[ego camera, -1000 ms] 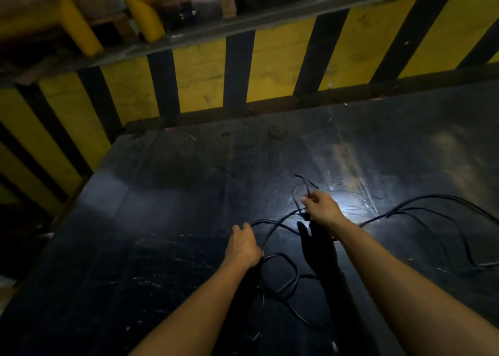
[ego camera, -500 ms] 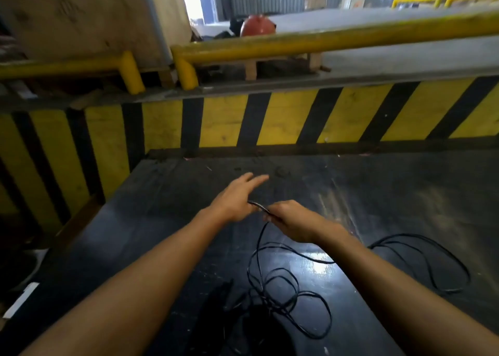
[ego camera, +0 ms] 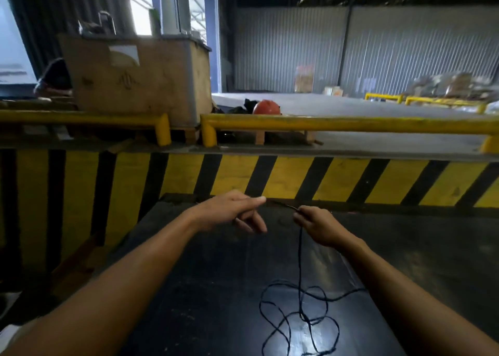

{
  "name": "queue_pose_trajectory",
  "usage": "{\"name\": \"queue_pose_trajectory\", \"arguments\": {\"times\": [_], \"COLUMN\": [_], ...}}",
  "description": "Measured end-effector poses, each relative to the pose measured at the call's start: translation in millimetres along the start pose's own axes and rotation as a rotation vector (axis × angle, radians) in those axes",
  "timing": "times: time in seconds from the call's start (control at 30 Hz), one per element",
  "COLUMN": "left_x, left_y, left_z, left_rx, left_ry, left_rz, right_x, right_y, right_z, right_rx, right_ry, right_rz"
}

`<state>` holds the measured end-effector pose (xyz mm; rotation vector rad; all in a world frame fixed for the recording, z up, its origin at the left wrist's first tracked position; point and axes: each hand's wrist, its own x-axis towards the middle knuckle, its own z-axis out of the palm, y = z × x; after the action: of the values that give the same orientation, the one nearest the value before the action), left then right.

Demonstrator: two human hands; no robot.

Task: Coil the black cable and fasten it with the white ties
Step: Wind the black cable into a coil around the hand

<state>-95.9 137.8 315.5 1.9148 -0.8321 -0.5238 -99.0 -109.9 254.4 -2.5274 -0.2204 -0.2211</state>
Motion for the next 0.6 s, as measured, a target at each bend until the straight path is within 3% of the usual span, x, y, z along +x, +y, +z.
{"name": "queue_pose_trajectory", "arguments": {"times": [0.17, 0.3, 0.43, 0.53, 0.6], "left_x": [-4, 1, -9, -12, -11], "left_y": [25, 43, 39, 21, 7], "left_z": [7, -5, -28, -42, -44], "left_rx": [-0.603, -0.690, -0.328, 0.194, 0.451], "left_ry": [0.062, 0.159, 0.295, 0.422, 0.340], "left_rz": [0.218, 0.306, 0.235, 0.117, -0.030], "right_x": [-29, -59, -78, -76, -63], "right_y": [-30, -47, -32, -19, -21], "right_z": [49, 91, 82, 42, 9], "right_rx": [0.119, 0.107, 0.016, 0.077, 0.109], "right_ry": [-0.095, -0.378, -0.452, -0.300, -0.127], "right_rz": [0.046, 0.023, 0.000, 0.038, 0.023]}}
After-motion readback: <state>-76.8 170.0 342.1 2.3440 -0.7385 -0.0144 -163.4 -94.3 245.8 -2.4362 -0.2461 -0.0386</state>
